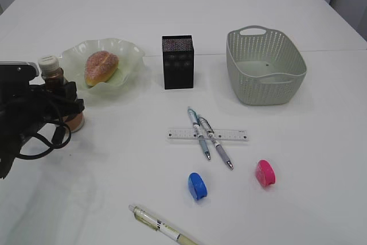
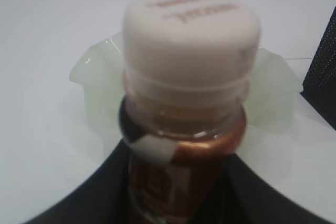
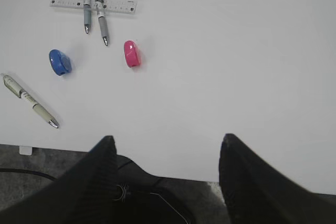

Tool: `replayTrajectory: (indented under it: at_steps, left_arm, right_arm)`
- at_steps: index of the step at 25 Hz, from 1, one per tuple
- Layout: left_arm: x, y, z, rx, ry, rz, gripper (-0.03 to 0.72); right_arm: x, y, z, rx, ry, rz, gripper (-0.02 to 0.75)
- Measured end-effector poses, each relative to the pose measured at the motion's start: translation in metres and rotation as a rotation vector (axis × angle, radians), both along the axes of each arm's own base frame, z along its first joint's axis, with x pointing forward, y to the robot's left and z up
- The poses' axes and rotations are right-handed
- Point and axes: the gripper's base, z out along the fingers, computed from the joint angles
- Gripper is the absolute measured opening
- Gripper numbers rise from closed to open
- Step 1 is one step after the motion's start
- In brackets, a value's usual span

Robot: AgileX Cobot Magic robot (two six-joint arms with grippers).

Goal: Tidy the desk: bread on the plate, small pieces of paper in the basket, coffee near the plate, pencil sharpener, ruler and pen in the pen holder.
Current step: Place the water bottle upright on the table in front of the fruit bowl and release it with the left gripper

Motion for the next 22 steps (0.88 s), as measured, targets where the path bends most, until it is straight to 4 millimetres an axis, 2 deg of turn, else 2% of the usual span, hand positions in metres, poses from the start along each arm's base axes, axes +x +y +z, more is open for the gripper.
replayTrajectory:
  at_steps: [12, 18, 22]
  left_arm:
    - [0.0, -0.0002, 0.0, -0.033, 0.004, 0.005, 0.302]
    - [-0.0003, -0.0025, 0.0001, -0.059, 0.007, -0.015, 0.442]
    - [0.0011, -0.0031, 0.0037, -0.066, -0.016, -0.019, 0.494]
  right_arm:
    - [0.0001, -0.0006, 0.0, -0.007, -0.001, -0.003, 0.48]
    - [0.0001, -0.0006, -0.0001, -0.007, 0.0, -0.003, 0.48]
    - [0.0001, -0.0006, -0.0001, -0.007, 0.0, -0.003, 0.48]
